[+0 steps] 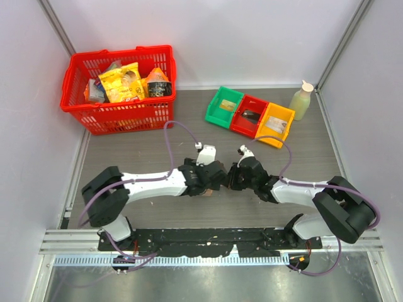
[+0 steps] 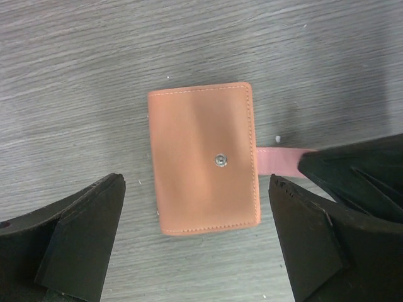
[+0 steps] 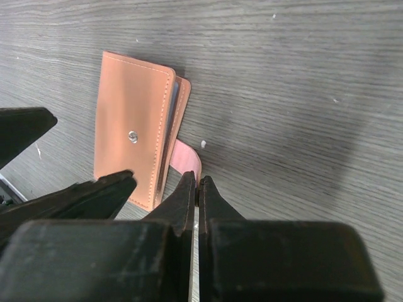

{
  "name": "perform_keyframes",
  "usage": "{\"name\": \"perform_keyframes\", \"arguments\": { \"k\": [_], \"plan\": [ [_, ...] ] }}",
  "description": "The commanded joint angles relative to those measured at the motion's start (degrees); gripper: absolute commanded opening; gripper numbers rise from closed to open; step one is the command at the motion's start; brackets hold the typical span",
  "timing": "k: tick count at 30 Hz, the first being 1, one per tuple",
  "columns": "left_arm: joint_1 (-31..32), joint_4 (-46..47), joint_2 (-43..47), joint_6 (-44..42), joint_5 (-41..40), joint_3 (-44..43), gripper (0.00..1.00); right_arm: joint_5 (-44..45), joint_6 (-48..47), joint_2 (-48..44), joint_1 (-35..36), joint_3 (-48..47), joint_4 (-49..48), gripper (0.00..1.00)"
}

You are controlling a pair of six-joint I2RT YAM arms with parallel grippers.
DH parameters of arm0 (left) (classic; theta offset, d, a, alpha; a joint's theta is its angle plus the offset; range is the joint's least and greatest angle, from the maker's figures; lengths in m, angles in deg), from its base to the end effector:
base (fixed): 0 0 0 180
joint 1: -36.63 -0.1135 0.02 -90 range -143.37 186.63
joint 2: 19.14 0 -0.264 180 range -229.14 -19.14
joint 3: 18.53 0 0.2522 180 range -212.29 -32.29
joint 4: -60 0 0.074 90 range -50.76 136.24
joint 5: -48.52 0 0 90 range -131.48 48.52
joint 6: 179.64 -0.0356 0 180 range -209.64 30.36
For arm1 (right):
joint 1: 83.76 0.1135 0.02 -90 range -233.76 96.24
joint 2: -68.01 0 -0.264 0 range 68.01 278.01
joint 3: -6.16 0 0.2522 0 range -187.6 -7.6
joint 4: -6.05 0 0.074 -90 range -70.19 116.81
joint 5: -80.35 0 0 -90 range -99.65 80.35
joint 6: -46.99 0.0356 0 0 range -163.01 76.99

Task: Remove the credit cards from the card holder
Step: Open the card holder at the center of the board.

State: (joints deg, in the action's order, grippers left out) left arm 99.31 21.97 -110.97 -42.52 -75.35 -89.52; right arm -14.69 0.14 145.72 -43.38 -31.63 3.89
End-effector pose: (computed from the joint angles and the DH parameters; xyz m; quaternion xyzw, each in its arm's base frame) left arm 0.1634 -0.2731 0.1990 0.0473 0.9237 -0.0487 0.3772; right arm 0.1837 0.1603 0.1426 0.0023 0.8972 0.3224 0.3018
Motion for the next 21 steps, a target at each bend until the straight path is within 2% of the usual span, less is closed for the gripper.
{"name": "perform_keyframes", "arguments": {
  "k": [1, 11, 21],
  "plan": [
    [1.48, -8.68, -5.98, -1.23, -7.7, -5.87, 1.0, 0.73, 0.53, -1.42, 0.05, 1.18, -3.76, 0.01],
    [3.33, -9.21, -10.82, -1.41, -7.44, -8.95, 1.0, 1.0, 0.26, -1.42, 0.05, 2.76, -5.61, 0.01],
    [4.3, -7.81, -11.61, -1.06, -5.33, -9.56, 1.0, 0.73, 0.0, -1.42, 0.05, 3.29, -6.23, 0.0]
  ]
}}
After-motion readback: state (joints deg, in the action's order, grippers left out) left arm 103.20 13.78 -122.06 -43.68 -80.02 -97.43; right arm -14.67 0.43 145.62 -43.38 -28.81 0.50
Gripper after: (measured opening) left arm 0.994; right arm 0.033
